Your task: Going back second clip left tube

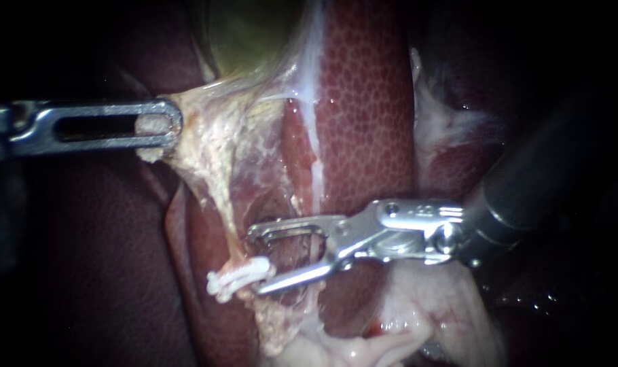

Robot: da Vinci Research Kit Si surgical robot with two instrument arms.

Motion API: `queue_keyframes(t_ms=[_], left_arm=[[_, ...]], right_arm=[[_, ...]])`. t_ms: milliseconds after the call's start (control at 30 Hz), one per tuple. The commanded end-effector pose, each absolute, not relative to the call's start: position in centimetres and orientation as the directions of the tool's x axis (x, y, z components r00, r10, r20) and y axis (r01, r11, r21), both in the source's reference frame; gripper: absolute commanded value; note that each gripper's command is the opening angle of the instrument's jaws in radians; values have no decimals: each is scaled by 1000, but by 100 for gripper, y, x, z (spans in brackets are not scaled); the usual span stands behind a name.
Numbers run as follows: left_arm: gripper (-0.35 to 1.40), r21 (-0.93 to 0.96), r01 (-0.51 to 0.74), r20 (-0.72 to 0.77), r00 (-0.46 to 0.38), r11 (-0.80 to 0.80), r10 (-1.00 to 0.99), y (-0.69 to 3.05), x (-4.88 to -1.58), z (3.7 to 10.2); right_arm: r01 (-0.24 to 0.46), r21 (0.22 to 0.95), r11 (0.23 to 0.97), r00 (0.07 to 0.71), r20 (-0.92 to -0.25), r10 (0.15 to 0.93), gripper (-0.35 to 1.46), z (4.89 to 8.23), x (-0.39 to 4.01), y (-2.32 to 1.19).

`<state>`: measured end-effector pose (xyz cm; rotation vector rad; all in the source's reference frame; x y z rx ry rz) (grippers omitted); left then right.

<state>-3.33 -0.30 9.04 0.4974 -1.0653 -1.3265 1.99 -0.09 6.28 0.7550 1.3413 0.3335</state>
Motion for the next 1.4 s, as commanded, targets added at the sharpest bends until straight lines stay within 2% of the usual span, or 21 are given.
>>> queue_keyframes(t_ms=[33,433,667,967,1400], left_arm=[[-35,815,530,337,-106,233,-936,-30,-333,904],[-35,815,531,337,-106,233,-936,-29,-334,906],[-35,814,531,338,-107,234,-935,-28,-337,908],[-35,808,538,350,-110,240,-930,-35,-352,931],[-35,788,562,338,-54,252,-940,-41,-395,996]], right_arm=[[195,657,729,225,-753,618,60,626,193,-6],[175,620,765,213,-782,585,60,566,117,34],[168,595,786,196,-801,565,60,532,88,50],[159,593,789,203,-802,561,60,528,75,53],[158,593,789,204,-802,562,60,527,75,52]])
